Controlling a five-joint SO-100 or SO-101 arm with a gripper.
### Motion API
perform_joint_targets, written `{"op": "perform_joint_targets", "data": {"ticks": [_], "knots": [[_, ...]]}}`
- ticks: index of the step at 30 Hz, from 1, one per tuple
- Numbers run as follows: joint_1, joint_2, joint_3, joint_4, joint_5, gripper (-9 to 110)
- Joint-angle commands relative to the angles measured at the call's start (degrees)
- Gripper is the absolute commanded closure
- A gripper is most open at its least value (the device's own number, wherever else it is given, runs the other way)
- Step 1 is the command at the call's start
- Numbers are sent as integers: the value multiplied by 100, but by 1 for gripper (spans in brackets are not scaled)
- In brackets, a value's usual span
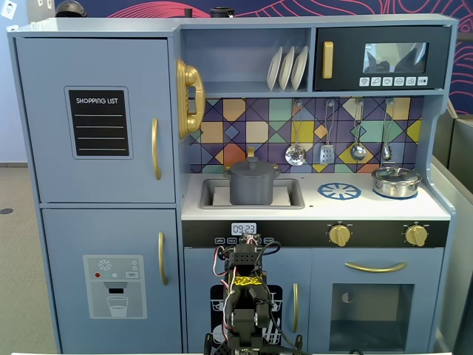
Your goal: Take off the lid from the gray recipient and place it on the counter
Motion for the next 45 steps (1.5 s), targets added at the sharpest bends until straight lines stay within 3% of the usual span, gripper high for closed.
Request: {"op": "perform_joint_targets", "data": {"ticks": [1,4,11,17,22,26,45], "knots": [[132,-70,-686,211,-97,101],[62,-352,-1811,-88,-712,101],[149,-835,-4201,-791,-914,102],[290,-1160,-4649,-3146,-967,101],[492,-1995,-4904,-4790,-650,88],[536,-2575,-5142,-5326,-272,79],[404,-4755,-6012,-6354,-747,80]]}}
